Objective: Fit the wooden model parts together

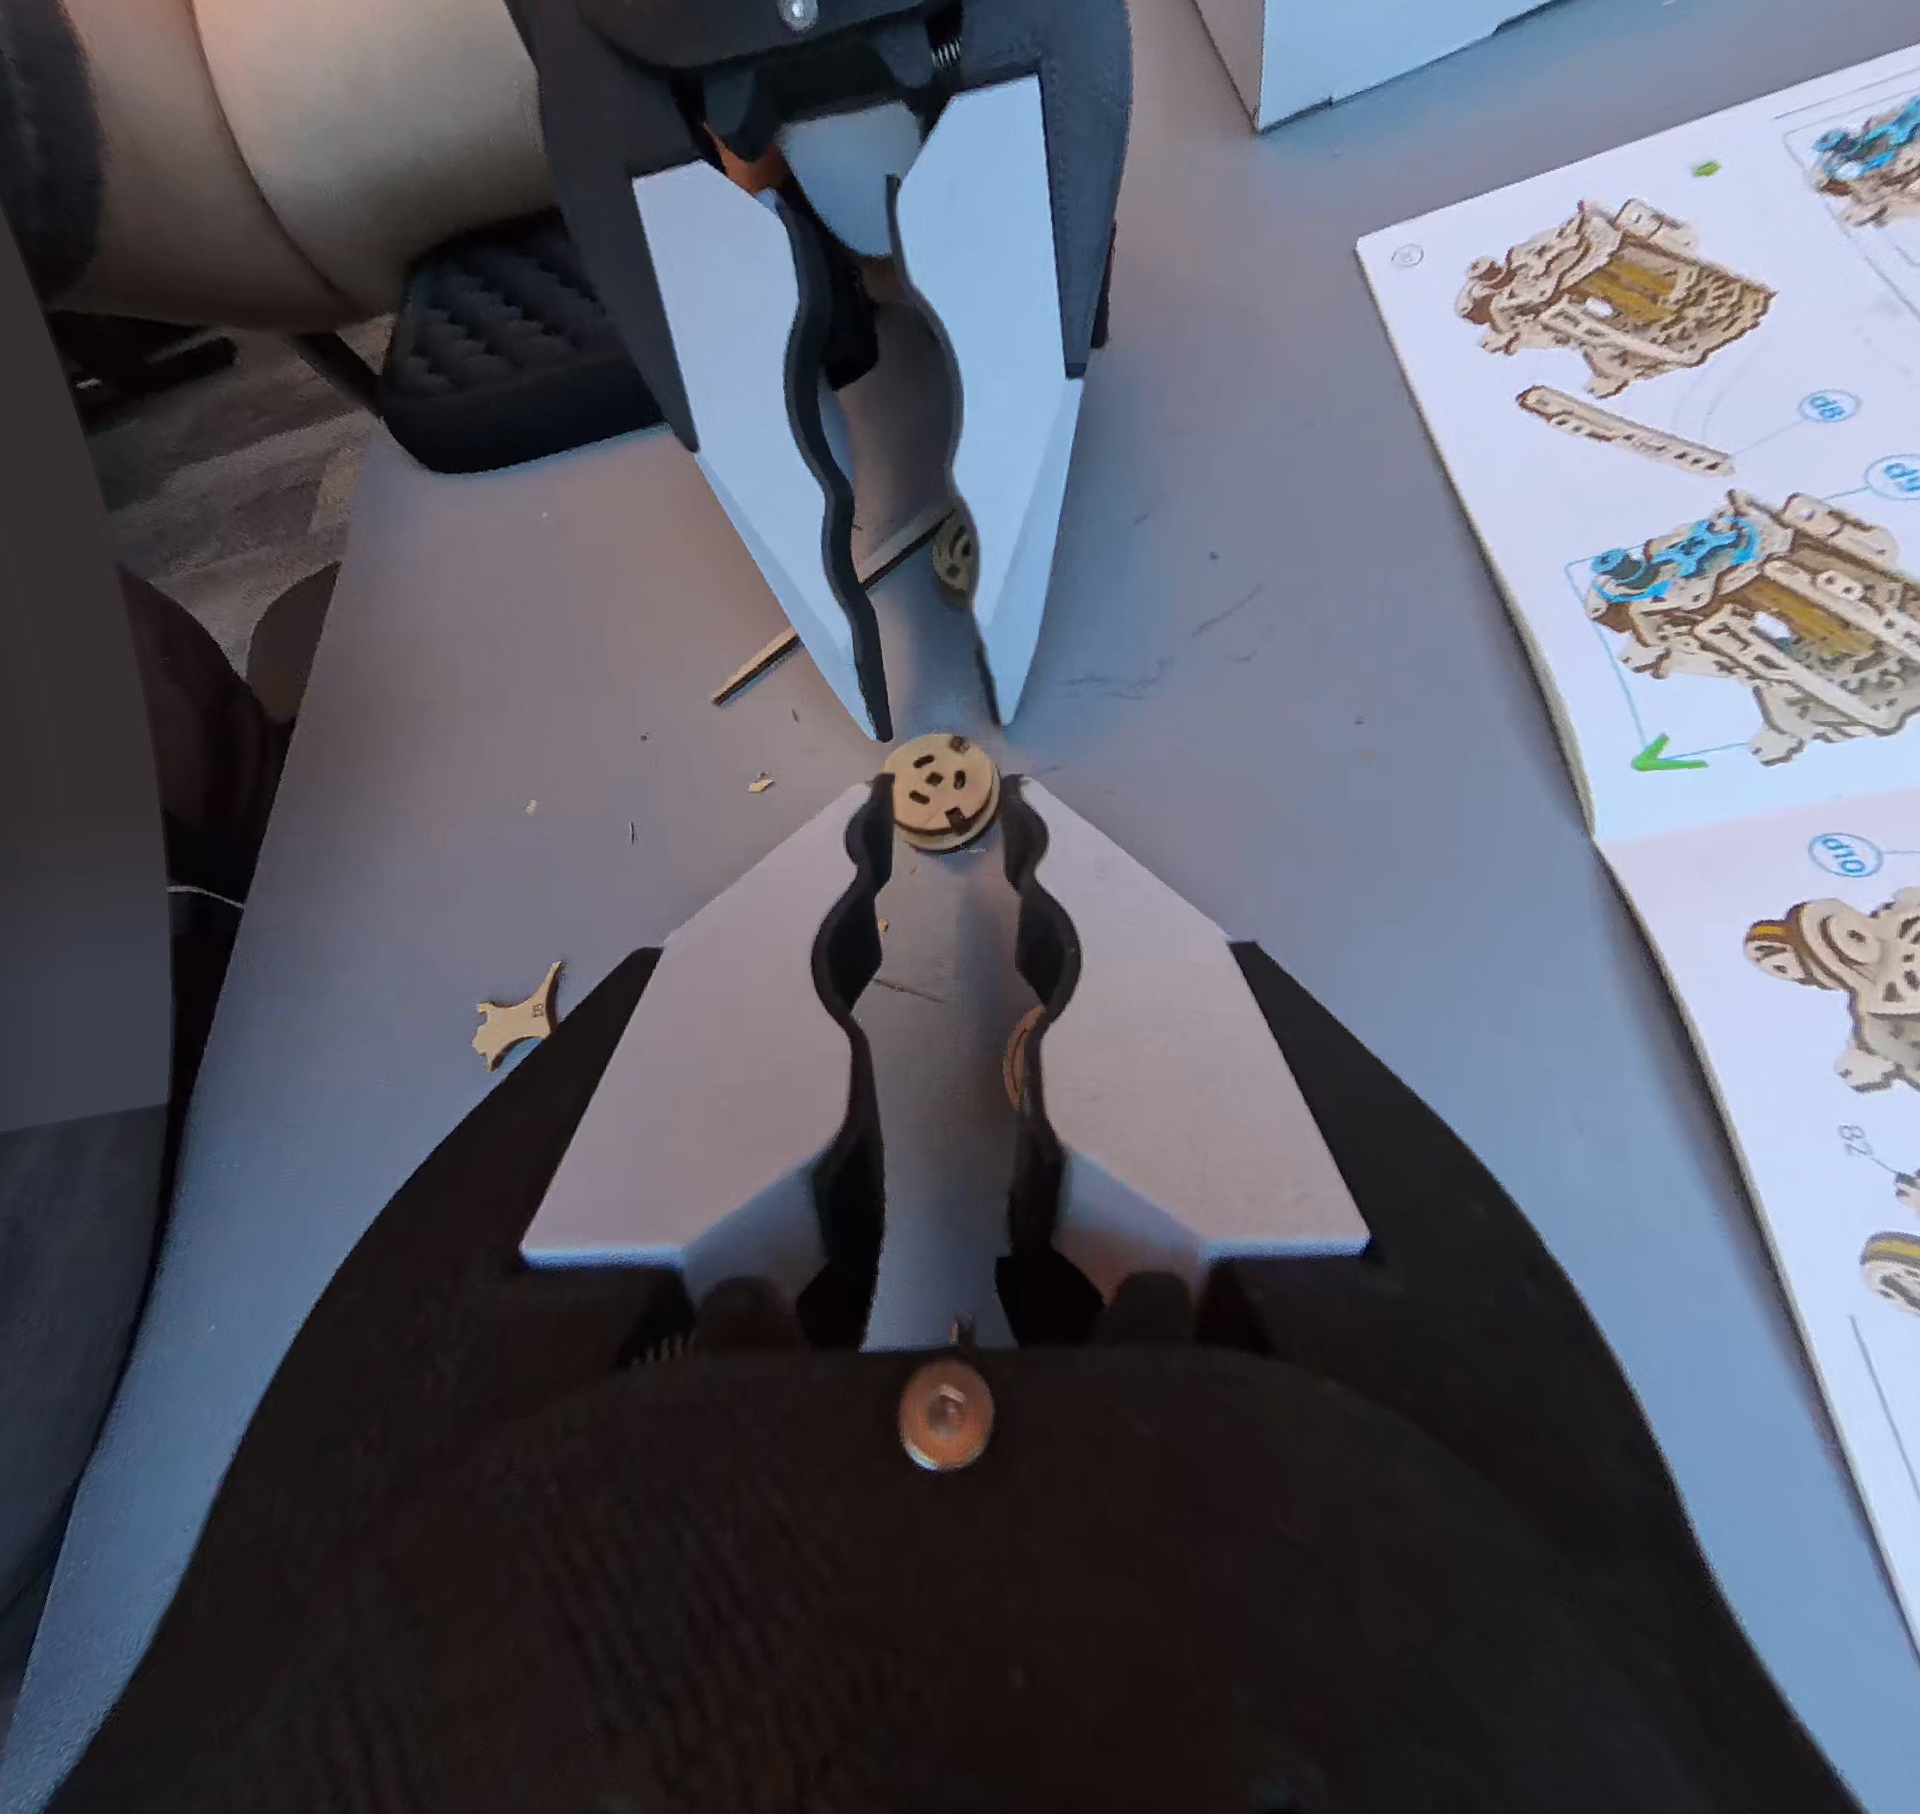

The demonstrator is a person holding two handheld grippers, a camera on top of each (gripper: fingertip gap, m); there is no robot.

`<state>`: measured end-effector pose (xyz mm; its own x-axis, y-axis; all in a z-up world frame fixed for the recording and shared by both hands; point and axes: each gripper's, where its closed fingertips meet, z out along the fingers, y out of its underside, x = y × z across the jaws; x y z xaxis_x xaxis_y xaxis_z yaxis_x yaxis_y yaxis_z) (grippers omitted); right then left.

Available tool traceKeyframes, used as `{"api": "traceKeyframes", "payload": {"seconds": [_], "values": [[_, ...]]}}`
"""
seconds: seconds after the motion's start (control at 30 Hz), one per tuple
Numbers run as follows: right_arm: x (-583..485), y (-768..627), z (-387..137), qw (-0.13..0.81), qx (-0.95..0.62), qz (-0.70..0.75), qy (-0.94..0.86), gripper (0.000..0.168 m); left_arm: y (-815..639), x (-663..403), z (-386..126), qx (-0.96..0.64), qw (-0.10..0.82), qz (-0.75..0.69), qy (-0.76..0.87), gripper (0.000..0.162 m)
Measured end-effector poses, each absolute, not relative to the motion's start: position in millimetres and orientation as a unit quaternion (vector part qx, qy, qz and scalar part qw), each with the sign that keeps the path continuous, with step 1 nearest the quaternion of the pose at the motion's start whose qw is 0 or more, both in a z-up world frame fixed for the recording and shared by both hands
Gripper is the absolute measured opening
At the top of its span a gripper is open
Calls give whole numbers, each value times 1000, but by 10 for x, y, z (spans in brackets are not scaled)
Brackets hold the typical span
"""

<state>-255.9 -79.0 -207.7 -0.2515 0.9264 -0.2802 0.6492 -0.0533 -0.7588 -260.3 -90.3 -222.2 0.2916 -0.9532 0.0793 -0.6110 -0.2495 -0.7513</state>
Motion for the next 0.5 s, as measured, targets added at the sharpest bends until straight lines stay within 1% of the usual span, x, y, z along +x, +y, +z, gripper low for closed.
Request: {"api": "traceKeyframes", "payload": {"seconds": [0.07,0.13,0.2,0.3,0.37,0.43,0.5], "values": [[-2536,-787,-1981,179,-578,433,-668,0,-862,-2604,-2195,-739,325,-275,522,26],[-2555,-827,-1927,200,-564,435,-672,0,-847,-2580,-2155,-733,336,-282,519,30],[-2562,-911,-1988,204,-552,414,-694,0,-862,-2545,-2126,-723,345,-286,526,30],[-2557,-929,-2077,218,-541,374,-720,0,-862,-2526,-2157,-715,353,-267,542,25],[-2583,-951,-1961,232,-535,396,-709,0,-885,-2504,-2172,-711,351,-268,547,22],[-2581,-938,-1962,222,-550,404,-696,0,-885,-2503,-2171,-712,350,-269,546,22],[-2526,-897,-2169,195,-568,370,-709,0,-894,-2503,-2171,-711,349,-271,547,20]]}}
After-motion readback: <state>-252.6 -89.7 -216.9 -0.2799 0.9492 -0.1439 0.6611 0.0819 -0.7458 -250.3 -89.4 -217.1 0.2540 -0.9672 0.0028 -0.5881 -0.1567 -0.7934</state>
